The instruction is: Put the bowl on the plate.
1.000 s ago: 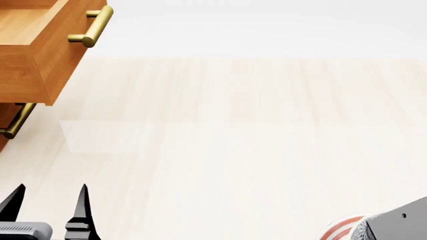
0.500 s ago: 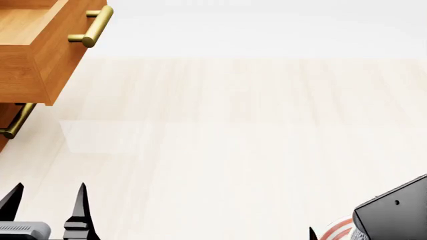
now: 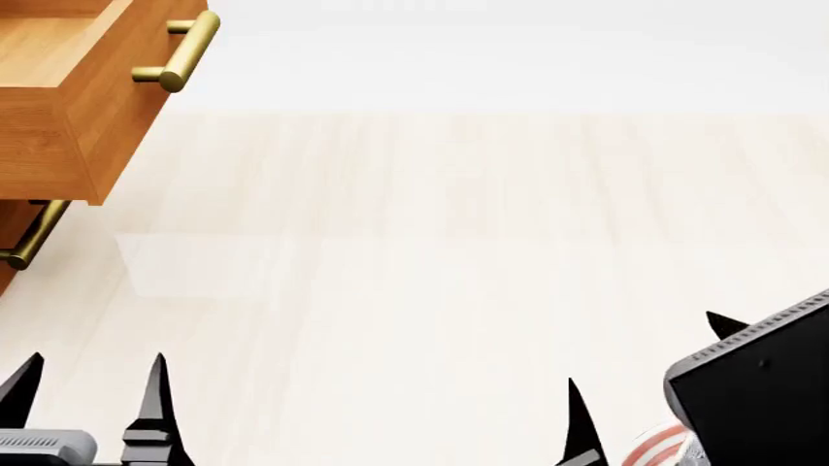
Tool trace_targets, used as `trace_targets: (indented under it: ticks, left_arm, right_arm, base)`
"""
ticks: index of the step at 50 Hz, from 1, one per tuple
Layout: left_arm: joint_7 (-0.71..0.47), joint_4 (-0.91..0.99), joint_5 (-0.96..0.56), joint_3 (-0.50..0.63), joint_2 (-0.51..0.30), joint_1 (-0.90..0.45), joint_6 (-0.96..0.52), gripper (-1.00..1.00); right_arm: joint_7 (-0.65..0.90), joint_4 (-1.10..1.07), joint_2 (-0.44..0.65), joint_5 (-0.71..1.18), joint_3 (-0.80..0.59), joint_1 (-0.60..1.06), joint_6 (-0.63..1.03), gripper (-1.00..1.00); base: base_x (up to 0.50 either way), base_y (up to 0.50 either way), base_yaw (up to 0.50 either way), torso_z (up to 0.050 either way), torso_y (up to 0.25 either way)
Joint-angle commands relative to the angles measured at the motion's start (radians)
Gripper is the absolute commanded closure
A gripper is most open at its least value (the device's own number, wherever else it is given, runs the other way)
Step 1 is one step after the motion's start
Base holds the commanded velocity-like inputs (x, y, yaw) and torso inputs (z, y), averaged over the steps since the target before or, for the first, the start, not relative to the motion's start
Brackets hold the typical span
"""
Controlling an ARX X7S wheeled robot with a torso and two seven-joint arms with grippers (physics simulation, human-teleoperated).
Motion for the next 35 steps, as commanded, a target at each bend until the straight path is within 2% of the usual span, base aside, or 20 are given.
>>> trace_targets:
  ticks: [1, 21, 27, 30, 31, 35]
  left_arm:
    - [-0.005, 0.006, 0.001, 0.002, -0.003, 0.001, -0.001, -1.0]
    - [-0.006, -0.002, 0.009, 0.007, -0.004, 0.005, 0.017, -1.0]
    - [0.049, -0.181, 0.055, 0.018, 0.043, 0.013, 0.182, -1.0]
    - [0.024, -0.1, 0.041, 0.017, 0.022, 0.018, 0.118, -1.0]
    - [0.001, -0.028, 0.023, 0.014, 0.002, 0.013, 0.051, -1.0]
    - [0.0, -0.025, 0.022, 0.015, 0.0, 0.011, 0.047, -1.0]
  right_arm:
    - [0.041, -0.023, -0.033, -0.045, 0.015, 0.009, -0.012, -1.0]
    - [0.031, -0.109, -0.061, -0.174, 0.025, 0.005, -0.043, -1.0]
    - [0.033, -0.141, -0.04, -0.245, 0.032, -0.009, -0.096, -1.0]
    - [0.031, -0.148, -0.033, -0.268, 0.033, -0.016, -0.119, -1.0]
    - [0.032, -0.151, -0.03, -0.279, 0.034, -0.018, -0.126, -1.0]
    - [0.04, -0.167, -0.024, -0.323, 0.037, -0.025, -0.153, -1.0]
  base:
    - [0.0, 0.0, 0.0, 0.0, 0.0]
    - [0.0, 0.0, 0.0, 0.0, 0.0]
    - [0.0, 0.0, 0.0, 0.0, 0.0]
    - [0.0, 0.0, 0.0, 0.0, 0.0]
    - [0.0, 0.0, 0.0, 0.0, 0.0]
    - [0.0, 0.0, 0.0, 0.0, 0.0]
